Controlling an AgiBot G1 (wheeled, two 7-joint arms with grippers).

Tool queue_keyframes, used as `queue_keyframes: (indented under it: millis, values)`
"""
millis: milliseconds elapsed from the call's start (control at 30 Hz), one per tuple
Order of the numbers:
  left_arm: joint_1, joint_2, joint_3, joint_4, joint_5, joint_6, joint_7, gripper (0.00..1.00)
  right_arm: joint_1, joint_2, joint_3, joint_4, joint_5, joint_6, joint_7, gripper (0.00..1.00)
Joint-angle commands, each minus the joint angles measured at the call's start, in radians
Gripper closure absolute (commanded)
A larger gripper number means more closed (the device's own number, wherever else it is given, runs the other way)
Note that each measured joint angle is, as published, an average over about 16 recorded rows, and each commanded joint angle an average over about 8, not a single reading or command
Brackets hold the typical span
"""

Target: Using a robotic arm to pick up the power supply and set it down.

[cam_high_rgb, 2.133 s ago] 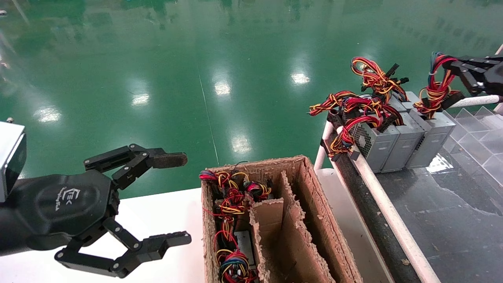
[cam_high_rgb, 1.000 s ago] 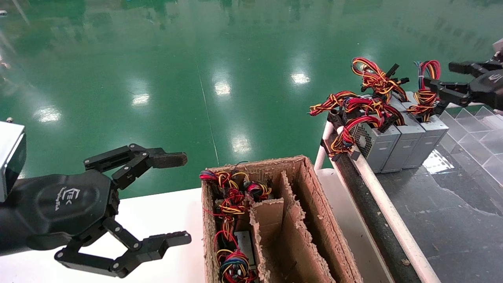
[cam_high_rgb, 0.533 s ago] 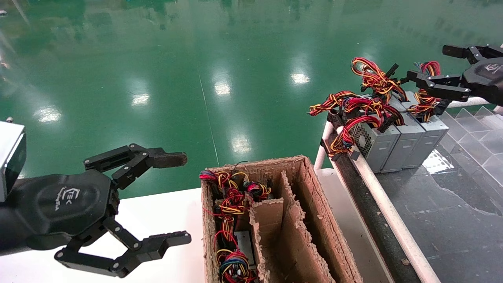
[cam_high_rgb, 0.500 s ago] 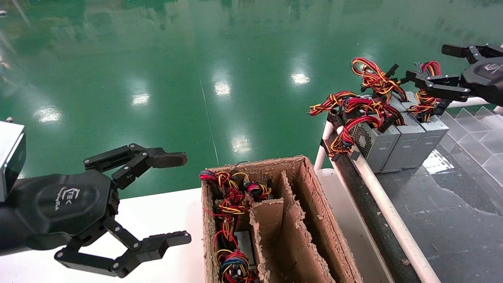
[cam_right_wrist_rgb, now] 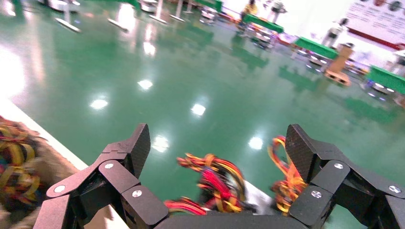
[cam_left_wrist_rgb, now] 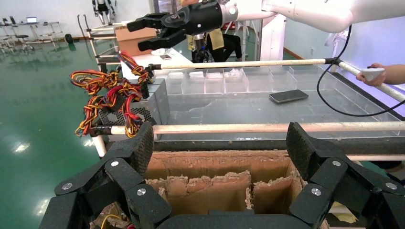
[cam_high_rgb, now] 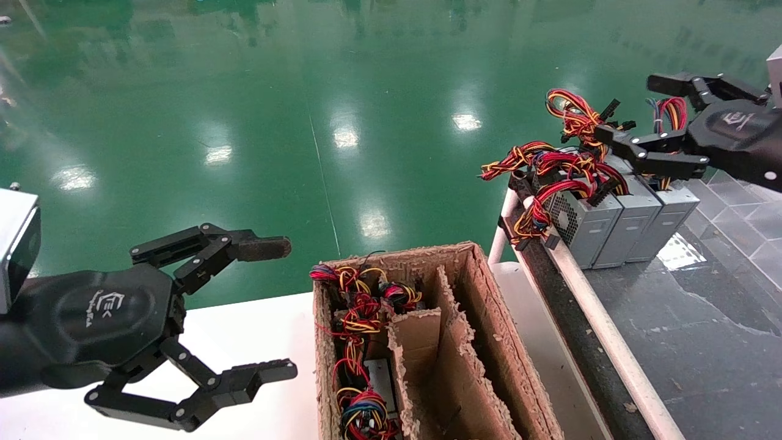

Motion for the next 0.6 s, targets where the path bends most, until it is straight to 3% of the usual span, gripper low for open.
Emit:
queue_keyframes:
  millis: [33,600]
  values:
    - [0.000,0.000,0.000,0.000,0.000,0.000,0.000,0.00,-0.025,0.007,0.001,0.042,0.021,-0.015,0.018,0.00]
    - [0.000,0.000,0.000,0.000,0.000,0.000,0.000,0.00,-0.231,0.064,0.012,0.386,0.192,-0.133,0.169,0.00]
